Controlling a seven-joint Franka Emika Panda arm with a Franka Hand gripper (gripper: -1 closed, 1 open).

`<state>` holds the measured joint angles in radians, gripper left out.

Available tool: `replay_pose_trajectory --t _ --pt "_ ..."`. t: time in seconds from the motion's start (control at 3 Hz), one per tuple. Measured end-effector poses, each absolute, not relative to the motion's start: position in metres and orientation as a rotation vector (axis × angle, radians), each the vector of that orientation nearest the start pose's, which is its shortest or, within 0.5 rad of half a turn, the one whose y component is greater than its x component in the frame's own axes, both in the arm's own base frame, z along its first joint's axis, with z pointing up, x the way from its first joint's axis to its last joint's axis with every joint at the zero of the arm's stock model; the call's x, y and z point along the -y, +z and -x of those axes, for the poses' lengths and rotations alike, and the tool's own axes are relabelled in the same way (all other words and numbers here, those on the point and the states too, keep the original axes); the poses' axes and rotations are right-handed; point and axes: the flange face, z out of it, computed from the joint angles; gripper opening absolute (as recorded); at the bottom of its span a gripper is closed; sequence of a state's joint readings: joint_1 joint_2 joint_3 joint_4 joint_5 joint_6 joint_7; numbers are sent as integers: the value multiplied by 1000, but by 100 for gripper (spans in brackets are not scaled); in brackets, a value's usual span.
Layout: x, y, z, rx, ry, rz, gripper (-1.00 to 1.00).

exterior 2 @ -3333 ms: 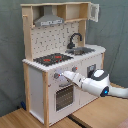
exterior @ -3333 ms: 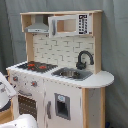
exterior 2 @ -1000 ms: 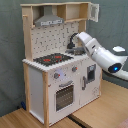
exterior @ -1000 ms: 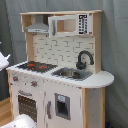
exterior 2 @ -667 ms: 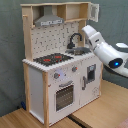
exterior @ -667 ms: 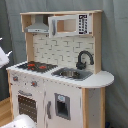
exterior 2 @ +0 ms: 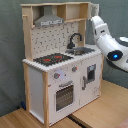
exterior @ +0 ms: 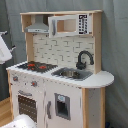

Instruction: Play with the kitchen

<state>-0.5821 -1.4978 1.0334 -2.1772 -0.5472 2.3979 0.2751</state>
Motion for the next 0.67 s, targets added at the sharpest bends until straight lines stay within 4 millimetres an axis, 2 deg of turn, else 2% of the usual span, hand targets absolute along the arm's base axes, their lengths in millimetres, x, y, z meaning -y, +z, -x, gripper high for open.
replay_pose_trajectory --t 0.67 --pt "-395 647 -208 -141 1287 -1266 100"
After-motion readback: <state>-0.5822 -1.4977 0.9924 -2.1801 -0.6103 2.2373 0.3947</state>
